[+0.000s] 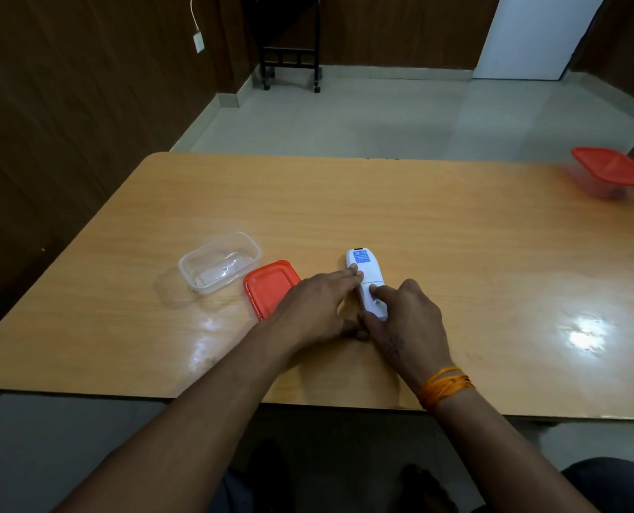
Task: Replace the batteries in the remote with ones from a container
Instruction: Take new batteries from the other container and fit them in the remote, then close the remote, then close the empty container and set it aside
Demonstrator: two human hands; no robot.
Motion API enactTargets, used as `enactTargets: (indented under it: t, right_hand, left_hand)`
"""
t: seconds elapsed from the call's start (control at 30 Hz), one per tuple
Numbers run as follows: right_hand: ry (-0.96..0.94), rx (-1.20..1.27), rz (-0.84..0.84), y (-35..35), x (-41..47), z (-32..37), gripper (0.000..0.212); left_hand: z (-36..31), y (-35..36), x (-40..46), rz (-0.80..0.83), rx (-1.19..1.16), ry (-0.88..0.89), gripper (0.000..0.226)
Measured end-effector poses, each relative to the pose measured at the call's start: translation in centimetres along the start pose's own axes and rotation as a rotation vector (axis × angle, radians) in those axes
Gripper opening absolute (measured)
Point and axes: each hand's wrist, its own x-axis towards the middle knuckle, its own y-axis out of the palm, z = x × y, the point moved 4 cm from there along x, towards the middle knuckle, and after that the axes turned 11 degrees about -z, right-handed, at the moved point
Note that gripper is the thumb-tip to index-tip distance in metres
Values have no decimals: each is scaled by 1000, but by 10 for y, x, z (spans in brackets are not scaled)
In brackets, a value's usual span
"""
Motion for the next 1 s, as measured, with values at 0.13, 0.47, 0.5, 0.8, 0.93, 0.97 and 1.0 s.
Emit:
enactTargets:
  t: [0.13,0.47,0.5,0.8,0.93,0.97,1.0]
  right_hand:
    - [10,35,-33,1,0,1,35]
    - [56,-4,-78,-5,1,-4,37]
    - [89,23,-90,-7,2,-7,34]
    - [382,271,-175,-14,14,-33,31]
    - [529,350,-31,-9,15,-44,54]
    - [507,311,-21,-9,15,-45,57]
    - [473,266,-27,-9,14,-45,57]
  left_hand:
    - [-1,-1,0,11,6,-1,90]
    - [-8,-3,-9,-33,-66,-59,99]
    - [-9,-3,-10,-41,-70,-68,103]
    - [-8,3,-9,66,34,-129,105]
    - [-9,2,-9,82,36,-121,97]
    - [-9,1,-9,77,42,-119,96]
    - [-9,1,-9,72,47,-121,96]
